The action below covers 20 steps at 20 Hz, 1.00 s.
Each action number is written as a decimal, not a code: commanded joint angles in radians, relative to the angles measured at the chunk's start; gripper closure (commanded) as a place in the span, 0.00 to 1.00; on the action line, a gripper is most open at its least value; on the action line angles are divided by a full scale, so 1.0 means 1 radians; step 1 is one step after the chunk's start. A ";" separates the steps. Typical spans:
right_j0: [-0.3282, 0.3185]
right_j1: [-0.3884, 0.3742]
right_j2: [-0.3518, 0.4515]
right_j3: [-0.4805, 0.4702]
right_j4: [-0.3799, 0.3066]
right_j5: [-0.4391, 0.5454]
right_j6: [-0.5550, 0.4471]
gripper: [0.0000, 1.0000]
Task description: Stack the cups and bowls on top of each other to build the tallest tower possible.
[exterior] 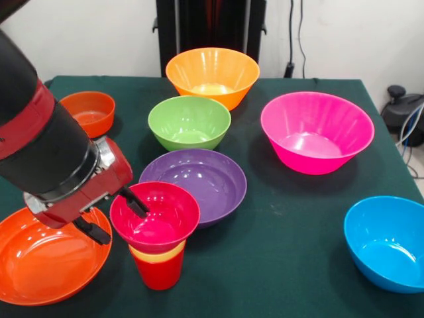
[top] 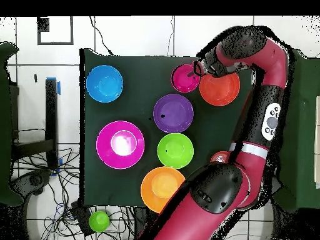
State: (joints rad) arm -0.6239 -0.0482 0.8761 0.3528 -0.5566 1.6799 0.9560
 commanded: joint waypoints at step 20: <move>-0.071 -0.242 -0.181 0.270 -0.130 0.182 -0.260 0.00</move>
State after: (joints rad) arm -0.6541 -0.2055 0.8248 0.4002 -0.6431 1.8186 0.9560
